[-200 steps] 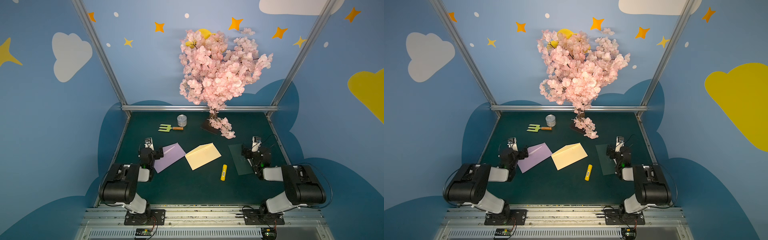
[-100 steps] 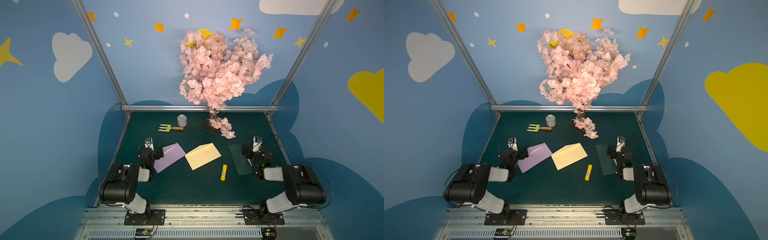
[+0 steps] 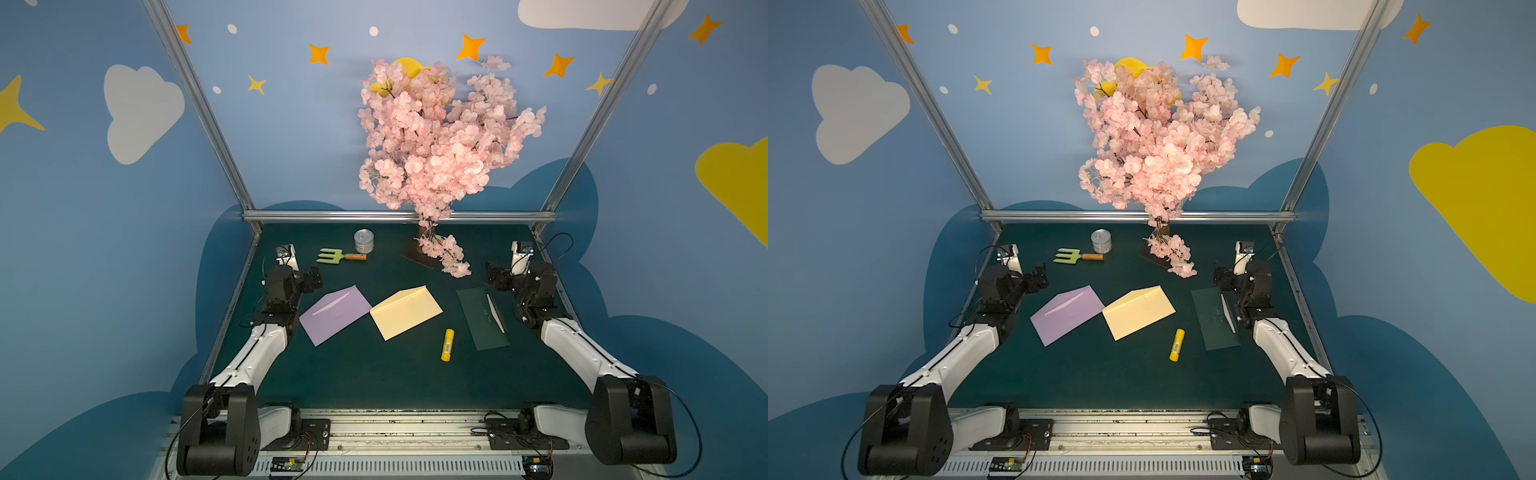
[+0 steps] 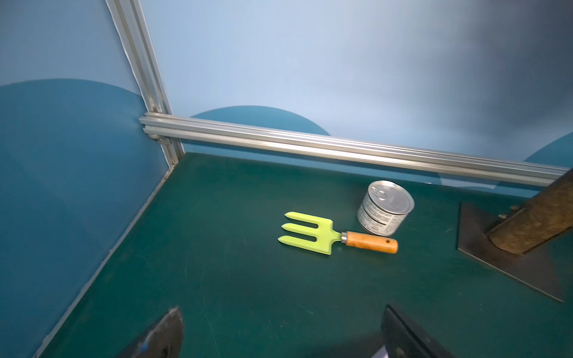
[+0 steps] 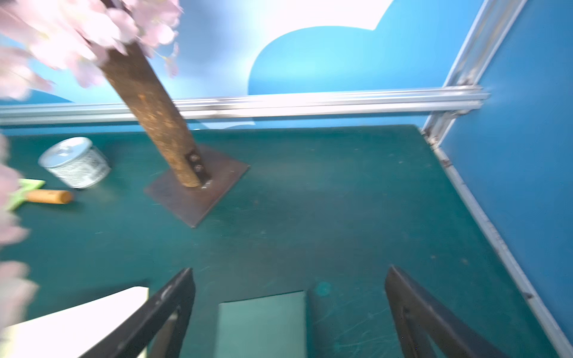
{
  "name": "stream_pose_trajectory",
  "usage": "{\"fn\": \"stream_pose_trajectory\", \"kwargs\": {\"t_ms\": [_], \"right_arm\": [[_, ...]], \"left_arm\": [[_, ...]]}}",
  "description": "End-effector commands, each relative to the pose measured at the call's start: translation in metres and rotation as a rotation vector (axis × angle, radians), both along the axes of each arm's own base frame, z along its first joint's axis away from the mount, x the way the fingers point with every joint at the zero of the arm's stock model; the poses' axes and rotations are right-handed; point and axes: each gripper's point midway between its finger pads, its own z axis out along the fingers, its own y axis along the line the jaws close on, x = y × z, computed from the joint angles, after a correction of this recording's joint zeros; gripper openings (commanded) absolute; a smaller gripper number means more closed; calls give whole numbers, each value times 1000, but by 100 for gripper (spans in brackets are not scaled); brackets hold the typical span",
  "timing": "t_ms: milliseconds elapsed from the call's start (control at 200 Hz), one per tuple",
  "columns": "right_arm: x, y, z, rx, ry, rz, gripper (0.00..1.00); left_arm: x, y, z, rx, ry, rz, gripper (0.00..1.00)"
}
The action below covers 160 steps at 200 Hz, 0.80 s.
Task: Seal the envelope with a glue stick
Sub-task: Pick up the glue stick from the center of the board.
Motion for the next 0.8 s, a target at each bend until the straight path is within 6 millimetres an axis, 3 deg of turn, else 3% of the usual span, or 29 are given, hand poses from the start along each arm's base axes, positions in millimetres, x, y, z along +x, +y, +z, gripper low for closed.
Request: {"fn": "stream_pose_trajectory", "kwargs": {"t_ms": [0, 215, 365, 526, 636, 796], "right_arm": [[-32, 22, -31, 78, 317, -5, 98], [-87, 58, -40, 145, 558, -71, 98], [-132, 74, -65, 173, 684, -127, 97], [-175, 91, -94, 159, 794, -165, 97], [-191, 100, -112, 125, 843, -177, 97], [-196, 116, -131, 38, 915, -168, 95]], "left_arm": [[-18, -30, -27, -136, 182, -112, 97], [-40, -81, -37, -310, 246, -212, 91], [-62, -110, -50, -380, 283, -268, 90], [-82, -124, -57, -428, 297, -305, 90], [-91, -128, -63, -441, 310, -317, 90], [-100, -136, -71, -483, 323, -338, 90]]}}
